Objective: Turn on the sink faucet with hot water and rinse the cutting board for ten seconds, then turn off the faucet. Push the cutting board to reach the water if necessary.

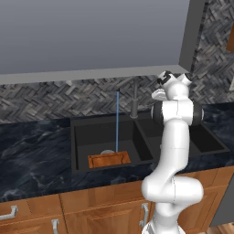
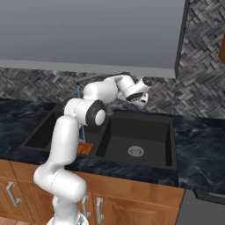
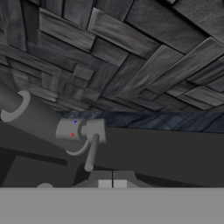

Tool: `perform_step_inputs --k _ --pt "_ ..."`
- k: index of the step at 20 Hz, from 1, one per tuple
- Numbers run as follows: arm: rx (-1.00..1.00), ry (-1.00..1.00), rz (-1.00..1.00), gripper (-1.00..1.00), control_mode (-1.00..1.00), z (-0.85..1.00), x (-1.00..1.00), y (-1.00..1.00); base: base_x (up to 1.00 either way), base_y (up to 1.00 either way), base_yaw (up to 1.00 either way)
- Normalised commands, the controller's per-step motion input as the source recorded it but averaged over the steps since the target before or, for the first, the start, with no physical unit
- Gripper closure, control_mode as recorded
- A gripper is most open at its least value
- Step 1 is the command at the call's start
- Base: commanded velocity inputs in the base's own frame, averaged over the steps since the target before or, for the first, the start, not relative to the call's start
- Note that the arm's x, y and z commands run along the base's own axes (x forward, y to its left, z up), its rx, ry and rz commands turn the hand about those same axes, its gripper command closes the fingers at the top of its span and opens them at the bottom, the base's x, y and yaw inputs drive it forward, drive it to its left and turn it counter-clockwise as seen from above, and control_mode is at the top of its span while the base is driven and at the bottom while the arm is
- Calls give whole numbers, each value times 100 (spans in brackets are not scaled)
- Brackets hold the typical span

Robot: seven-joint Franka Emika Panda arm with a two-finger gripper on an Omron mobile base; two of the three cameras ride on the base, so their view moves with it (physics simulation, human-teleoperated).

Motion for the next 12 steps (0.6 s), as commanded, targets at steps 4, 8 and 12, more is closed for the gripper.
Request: perform_step_inputs --k 4,8,12 --pt "0 0 0 100 -100 0 0 0 0 0 0" --pt "0 0 0 100 -100 0 0 0 0 0 0" --pt "0 0 0 100 -100 0 0 0 0 0 0"
